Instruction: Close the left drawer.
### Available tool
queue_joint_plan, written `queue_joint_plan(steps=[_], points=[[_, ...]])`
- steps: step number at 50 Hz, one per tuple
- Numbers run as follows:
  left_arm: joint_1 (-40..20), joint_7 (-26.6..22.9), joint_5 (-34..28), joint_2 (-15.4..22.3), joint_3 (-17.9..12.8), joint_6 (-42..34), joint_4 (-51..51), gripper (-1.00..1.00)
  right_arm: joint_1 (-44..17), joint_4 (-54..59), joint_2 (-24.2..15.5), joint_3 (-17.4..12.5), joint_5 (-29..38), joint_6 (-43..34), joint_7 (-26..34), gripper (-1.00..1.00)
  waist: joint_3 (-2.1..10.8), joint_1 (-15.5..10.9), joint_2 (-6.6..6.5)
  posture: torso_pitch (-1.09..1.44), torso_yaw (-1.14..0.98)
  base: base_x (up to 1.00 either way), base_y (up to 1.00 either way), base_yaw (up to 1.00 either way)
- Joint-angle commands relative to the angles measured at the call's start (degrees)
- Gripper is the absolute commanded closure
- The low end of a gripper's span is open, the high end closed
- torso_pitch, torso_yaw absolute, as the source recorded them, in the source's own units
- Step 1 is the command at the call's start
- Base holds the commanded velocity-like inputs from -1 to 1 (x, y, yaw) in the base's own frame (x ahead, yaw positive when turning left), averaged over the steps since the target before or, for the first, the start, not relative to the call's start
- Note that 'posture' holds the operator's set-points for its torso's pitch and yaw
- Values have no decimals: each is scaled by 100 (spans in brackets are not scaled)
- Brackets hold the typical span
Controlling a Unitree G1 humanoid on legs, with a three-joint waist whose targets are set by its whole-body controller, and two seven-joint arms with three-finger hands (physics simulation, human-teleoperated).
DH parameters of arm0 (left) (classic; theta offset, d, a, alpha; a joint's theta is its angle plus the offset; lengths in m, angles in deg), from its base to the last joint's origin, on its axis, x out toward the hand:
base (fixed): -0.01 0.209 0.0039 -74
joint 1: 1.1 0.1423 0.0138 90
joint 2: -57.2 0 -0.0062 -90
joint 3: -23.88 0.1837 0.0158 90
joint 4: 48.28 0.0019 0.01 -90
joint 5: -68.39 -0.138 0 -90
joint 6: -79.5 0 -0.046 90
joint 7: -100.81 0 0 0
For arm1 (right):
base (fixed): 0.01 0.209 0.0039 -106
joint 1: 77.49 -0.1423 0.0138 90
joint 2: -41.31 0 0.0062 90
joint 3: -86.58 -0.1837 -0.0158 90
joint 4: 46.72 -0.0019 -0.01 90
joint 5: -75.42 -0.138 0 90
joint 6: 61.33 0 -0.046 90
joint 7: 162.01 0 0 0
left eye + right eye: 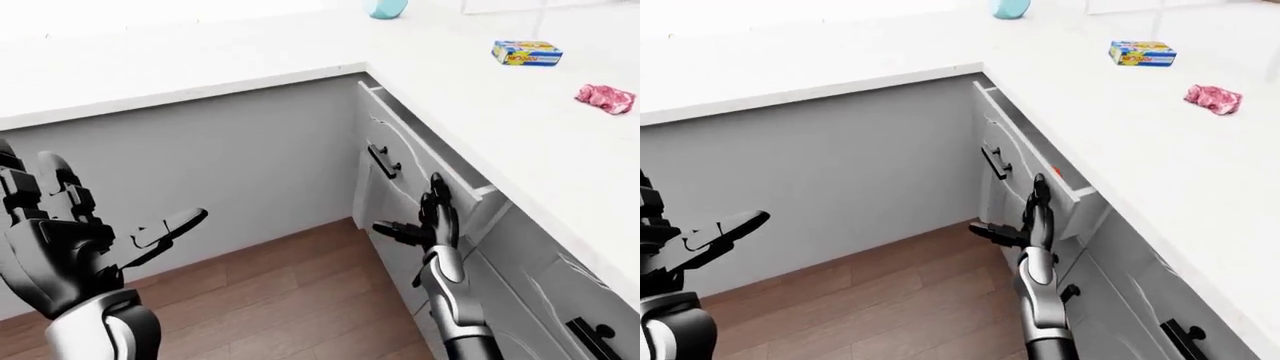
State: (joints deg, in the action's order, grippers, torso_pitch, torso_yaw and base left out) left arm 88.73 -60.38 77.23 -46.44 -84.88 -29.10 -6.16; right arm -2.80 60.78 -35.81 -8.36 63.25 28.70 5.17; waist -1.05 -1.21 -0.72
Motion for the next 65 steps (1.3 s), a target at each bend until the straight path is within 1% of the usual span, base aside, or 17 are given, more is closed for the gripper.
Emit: queue_joint_plan(steps=[1, 2, 5, 12, 17, 22, 26, 39, 44, 55, 65], points=[[-79, -19, -8, 45, -16, 137, -193, -100, -177, -296, -135, -264, 23, 372, -181, -100, 120, 38, 0, 0, 0, 0, 0, 0], [-96, -8, 0, 59, -36, 113, -213, -100, -38, -458, -359, -563, -110, 281, -210, -100, 117, 39, -1, 0, 0, 0, 0, 0], [-99, -1, -8, 60, -28, 109, -215, -100, 0, -584, -436, -630, -139, 216, -248, -100, 110, 23, 11, 0, 0, 0, 0, 0], [-98, 6, -1, 61, -33, 114, -218, -100, -8, -518, -475, -659, -121, 276, -253, -100, 98, 4, 13, 0, 0, 0, 0, 0], [-94, 6, 0, 57, -33, 127, -209, -100, -3, -542, -560, -757, -160, 265, -264, -100, 96, 8, 17, 0, 0, 0, 0, 0], [-91, 8, 5, 60, -39, 127, -215, -100, 23, -560, -704, -903, -166, 275, -302, -100, 87, 14, 16, 0, 0, 0, 0, 0], [-87, 5, -2, 56, -31, 136, -207, -100, 108, -601, -856, -1096, -212, 271, -298, -100, 76, 12, 17, 0, 0, 0, 0, 0], [-98, 4, 5, 64, -41, 134, -201, -100, 348, -595, -1082, -1451, -256, 362, -277, -100, 49, 18, 23, 0, 0, 0, 0, 0], [-95, 6, 11, 62, -43, 120, -217, -100, 434, -624, -1125, -1550, -254, 366, -294, -100, 39, 32, 26, 0, 0, 0, 0, 0], [-93, 5, 14, 63, -48, 104, -238, -100, 509, -690, -1141, -1609, -200, 336, -290, -100, 19, 77, 16, 0, 0, 0, 0, 0], [-102, 14, 6, 62, -35, 99, -231, -100, 535, -685, -1224, -1734, -184, 340, -311, -100, 6, 93, 0, 0, 0, 0, 0, 0]])
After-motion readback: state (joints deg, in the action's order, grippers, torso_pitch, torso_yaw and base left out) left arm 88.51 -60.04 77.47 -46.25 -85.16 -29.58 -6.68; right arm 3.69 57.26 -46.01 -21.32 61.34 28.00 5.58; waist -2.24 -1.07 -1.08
